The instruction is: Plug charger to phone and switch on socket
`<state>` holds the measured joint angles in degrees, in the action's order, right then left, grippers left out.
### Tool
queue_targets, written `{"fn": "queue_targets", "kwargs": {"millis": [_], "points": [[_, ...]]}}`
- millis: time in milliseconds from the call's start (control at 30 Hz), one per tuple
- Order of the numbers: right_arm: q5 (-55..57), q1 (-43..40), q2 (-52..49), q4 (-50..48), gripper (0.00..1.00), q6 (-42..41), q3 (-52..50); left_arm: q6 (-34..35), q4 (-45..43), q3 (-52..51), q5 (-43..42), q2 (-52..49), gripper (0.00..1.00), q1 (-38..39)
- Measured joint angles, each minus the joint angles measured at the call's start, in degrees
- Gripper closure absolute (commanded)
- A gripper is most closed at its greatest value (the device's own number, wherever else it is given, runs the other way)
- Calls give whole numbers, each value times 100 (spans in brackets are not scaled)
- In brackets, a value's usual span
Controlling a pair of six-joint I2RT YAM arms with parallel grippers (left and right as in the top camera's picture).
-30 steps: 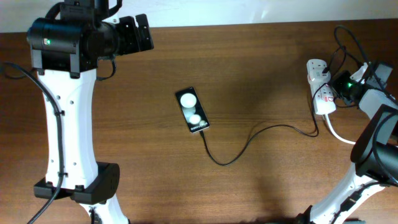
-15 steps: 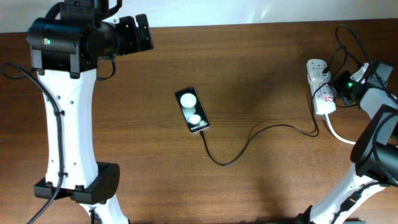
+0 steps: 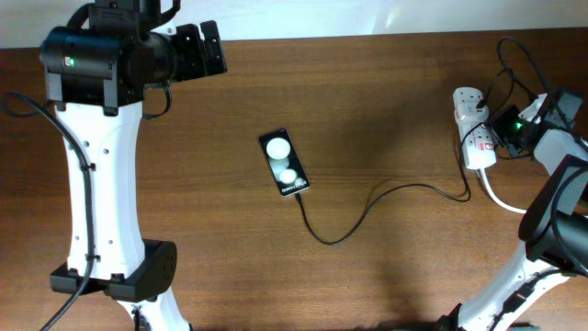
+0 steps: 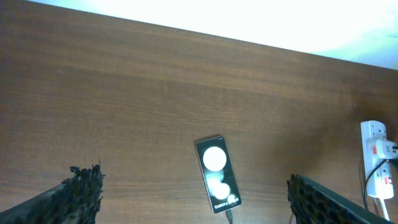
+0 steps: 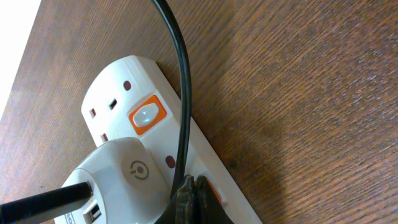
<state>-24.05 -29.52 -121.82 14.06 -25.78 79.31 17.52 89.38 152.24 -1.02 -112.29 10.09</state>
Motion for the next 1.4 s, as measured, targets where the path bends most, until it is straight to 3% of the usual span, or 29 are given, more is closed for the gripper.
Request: {"fn": "queue_targets", "kwargs": {"millis": [1400], "points": [[114,144,111,562,96,-4,105,0,0,0,0,0,1,0]]}}
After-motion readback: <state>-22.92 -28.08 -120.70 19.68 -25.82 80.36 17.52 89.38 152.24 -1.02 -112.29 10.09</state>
